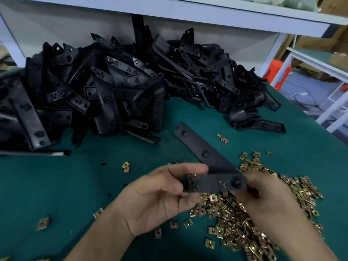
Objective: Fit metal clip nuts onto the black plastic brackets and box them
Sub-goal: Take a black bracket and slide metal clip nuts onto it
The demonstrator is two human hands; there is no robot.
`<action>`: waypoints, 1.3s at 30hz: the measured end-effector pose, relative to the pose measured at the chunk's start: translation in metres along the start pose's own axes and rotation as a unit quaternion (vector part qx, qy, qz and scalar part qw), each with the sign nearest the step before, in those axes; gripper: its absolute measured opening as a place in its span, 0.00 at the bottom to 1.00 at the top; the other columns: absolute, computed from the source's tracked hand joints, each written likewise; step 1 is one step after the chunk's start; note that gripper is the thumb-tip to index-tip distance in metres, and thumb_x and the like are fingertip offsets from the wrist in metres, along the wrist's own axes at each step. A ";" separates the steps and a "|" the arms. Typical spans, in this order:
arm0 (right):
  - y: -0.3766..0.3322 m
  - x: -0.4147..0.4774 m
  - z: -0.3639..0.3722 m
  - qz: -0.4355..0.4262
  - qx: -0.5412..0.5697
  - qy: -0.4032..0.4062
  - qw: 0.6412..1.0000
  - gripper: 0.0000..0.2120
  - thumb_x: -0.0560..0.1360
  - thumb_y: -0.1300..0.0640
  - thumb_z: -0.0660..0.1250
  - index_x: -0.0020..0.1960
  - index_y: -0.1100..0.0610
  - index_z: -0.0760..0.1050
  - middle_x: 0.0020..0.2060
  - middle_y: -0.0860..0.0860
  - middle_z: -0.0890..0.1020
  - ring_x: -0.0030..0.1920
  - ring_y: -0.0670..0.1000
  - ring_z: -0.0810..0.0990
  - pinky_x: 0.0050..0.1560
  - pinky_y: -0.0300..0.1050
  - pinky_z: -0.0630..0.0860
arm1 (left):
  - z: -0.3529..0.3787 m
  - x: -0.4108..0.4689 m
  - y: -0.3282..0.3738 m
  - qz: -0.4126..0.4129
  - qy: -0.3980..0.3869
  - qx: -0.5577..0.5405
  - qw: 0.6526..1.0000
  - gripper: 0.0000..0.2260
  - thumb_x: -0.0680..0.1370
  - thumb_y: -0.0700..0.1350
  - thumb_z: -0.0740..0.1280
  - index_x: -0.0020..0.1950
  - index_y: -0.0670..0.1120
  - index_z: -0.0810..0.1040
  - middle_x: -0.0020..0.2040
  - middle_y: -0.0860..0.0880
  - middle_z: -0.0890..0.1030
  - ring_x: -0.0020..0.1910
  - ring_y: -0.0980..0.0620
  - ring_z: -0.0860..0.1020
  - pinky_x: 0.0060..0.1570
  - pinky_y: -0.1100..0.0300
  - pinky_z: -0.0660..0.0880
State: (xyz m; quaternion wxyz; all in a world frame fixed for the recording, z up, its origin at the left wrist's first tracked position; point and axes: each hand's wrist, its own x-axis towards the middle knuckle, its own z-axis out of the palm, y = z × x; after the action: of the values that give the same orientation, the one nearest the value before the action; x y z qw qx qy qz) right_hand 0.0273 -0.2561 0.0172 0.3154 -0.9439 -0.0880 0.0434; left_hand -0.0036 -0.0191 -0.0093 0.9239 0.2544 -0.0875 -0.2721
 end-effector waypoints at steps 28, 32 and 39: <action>-0.066 0.086 0.072 0.005 0.515 -0.119 0.849 0.19 0.77 0.70 0.65 0.45 0.48 0.87 0.44 0.50 0.87 0.45 0.44 0.84 0.45 0.35 0.79 | -0.012 0.001 0.035 0.222 0.310 -0.042 0.923 0.12 0.71 0.38 0.63 0.42 0.37 0.86 0.39 0.40 0.80 0.34 0.47 0.81 0.35 0.61 0.81; -0.066 0.085 0.071 0.012 0.541 -0.133 0.831 0.14 0.77 0.68 0.66 0.47 0.52 0.87 0.43 0.50 0.86 0.42 0.42 0.83 0.45 0.38 0.76 | -0.012 0.004 0.032 0.214 0.328 -0.028 0.920 0.09 0.71 0.46 0.75 0.39 0.40 0.85 0.39 0.45 0.81 0.37 0.53 0.82 0.36 0.65 0.80; -0.062 0.085 0.068 -0.002 0.625 -0.137 0.768 0.09 0.66 0.62 0.73 0.45 0.55 0.86 0.42 0.52 0.86 0.43 0.47 0.84 0.43 0.37 0.80 | -0.004 0.011 0.012 0.232 0.288 -0.138 0.919 0.21 0.59 0.29 0.74 0.51 0.35 0.80 0.47 0.37 0.85 0.45 0.45 0.87 0.38 0.61 0.82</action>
State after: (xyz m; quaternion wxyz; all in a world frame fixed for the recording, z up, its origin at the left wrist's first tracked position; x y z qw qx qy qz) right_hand 0.0926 -0.1505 -0.0020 0.8204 -0.5219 -0.0859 0.2172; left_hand 0.0119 -0.0146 -0.0065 0.9722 0.1647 0.1647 0.0255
